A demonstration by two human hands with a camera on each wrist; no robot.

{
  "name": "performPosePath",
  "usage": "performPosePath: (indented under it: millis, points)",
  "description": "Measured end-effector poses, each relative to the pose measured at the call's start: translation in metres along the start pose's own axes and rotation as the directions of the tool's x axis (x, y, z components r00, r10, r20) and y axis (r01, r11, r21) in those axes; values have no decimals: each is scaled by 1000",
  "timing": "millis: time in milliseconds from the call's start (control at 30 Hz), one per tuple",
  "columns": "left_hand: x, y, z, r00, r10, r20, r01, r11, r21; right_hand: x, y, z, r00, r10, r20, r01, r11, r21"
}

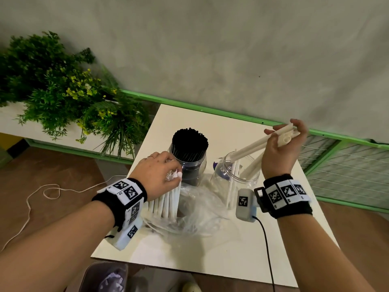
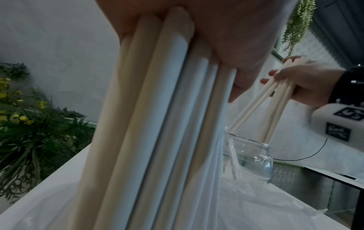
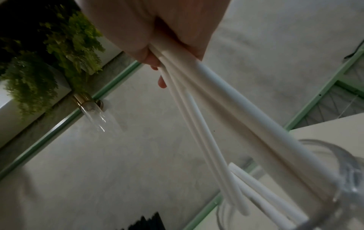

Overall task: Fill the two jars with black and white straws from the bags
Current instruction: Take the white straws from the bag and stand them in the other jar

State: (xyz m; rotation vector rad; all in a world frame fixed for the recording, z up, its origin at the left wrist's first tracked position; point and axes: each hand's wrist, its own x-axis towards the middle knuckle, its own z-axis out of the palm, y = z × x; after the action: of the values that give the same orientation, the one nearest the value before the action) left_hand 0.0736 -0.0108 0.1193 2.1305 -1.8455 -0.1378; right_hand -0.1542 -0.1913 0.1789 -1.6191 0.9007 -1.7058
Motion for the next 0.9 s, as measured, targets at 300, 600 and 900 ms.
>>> performPosePath:
  millis: [300, 600, 900]
  points:
    - [1, 3, 1, 1000, -11, 0, 11, 1000, 16, -17, 70, 15, 935, 212, 284, -159, 967, -198]
    - [1, 3, 1, 1000, -21, -17, 21, 1000, 13, 0, 106, 1, 886, 322, 333, -169, 894, -414]
    - [0, 4, 0, 1000, -27, -16, 27, 1000, 1, 9, 114, -14, 866, 191, 462, 90, 849, -520]
